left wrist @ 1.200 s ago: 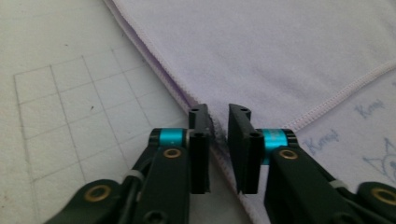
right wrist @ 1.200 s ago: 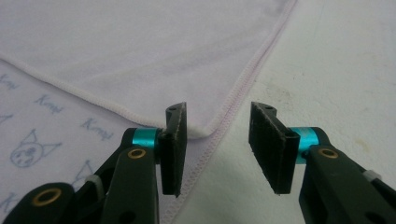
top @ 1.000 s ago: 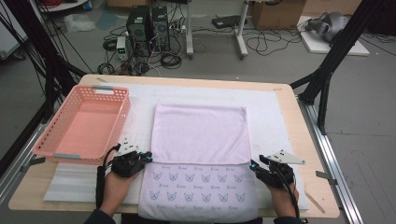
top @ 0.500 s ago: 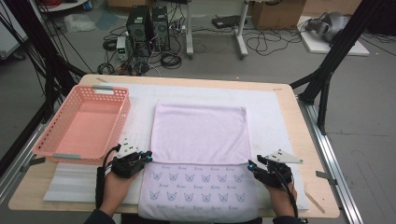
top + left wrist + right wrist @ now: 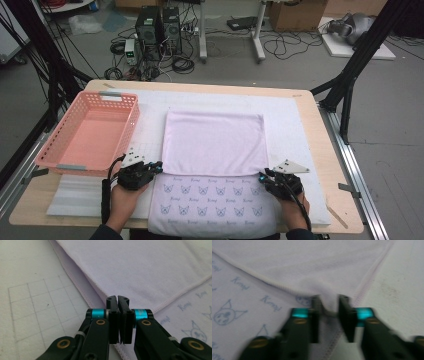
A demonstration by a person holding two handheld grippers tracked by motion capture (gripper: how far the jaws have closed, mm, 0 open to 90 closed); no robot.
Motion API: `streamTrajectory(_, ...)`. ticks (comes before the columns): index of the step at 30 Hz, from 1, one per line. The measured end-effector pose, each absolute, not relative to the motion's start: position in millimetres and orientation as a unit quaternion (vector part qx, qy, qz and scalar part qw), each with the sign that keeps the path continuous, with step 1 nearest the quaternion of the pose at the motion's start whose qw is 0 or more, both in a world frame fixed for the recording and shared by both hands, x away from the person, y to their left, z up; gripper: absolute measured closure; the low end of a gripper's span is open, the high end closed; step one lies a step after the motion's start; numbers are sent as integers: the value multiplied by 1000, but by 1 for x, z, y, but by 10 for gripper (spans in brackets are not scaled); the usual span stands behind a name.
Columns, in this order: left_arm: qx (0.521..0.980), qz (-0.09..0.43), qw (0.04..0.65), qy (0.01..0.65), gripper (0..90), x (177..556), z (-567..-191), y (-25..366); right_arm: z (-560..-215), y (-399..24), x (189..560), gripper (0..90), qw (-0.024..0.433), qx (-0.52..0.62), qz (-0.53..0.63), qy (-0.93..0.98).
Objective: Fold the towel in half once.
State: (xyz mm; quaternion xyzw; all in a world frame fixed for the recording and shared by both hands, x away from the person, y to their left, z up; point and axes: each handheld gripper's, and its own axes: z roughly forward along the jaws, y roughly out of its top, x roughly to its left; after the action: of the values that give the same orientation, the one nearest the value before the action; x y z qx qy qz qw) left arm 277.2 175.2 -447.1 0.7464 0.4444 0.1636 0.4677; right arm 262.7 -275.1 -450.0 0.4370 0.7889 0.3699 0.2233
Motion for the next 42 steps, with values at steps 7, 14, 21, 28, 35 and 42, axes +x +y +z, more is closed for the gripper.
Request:
streamTrajectory(7,734,150,484,452,874,276,-446,180,-450,-277,262,866,230,423,367,795)
streamTrajectory(14,728,139,497,452,875,271,-442,185,-441,-285,253,869,235,412,377,796)
streamTrajectory(21,726,136,502,451,875,257,-439,187,-437,-296,239,896,223,412,397,789)
streamTrajectory(28,725,135,502,451,875,247,-444,184,-441,-287,233,536,234,423,415,771)
streamTrajectory(35,713,137,511,460,875,249,-446,187,-451,-269,258,785,236,431,365,791)
streamTrajectory(42,712,130,516,458,875,245,-445,187,-447,-273,251,872,233,418,374,794)
